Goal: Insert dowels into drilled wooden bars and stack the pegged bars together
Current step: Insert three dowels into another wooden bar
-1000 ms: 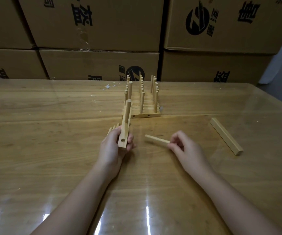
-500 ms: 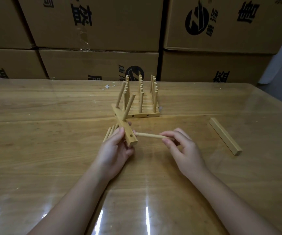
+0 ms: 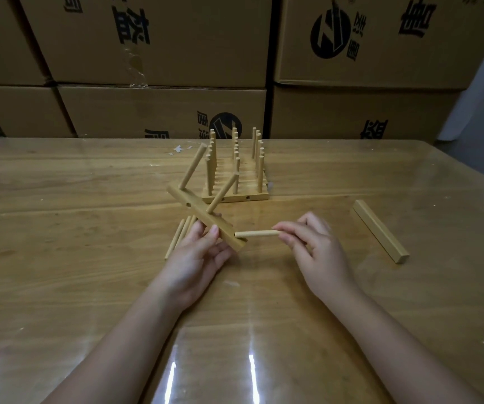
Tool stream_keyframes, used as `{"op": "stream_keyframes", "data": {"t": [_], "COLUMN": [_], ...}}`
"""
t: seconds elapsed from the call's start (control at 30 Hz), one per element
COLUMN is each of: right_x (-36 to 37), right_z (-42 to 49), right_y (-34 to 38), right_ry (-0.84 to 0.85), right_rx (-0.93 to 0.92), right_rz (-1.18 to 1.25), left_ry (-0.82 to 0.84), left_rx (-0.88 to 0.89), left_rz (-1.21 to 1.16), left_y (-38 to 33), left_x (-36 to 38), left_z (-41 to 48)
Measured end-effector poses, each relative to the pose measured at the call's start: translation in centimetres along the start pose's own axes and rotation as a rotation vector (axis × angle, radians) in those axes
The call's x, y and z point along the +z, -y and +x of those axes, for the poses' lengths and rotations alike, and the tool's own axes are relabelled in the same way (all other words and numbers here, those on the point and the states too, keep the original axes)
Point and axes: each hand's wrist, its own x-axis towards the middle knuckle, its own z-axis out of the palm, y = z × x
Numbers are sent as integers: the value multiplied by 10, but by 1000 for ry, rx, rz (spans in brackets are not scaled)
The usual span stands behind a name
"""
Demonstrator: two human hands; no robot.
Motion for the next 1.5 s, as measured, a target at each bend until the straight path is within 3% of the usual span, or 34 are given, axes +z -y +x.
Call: {"op": "stream_keyframes", "data": {"t": [0.23,0.6,1.5], "right_x": [-5,-11,-2], "right_z": [2,-1,-2], "right_y": [2,12,18], "right_ry": [-110,-143,-64], "right_rx": [-156,-289,-299], "right_rz": [-178,-507,-582], "left_ry": [13,1,-62], "left_rx": [-22,-25,-55], "left_rz": [37,148,228], "left_y": [0,6,8], "left_x": [-2,-2,0], "left_z": [0,0,1]}}
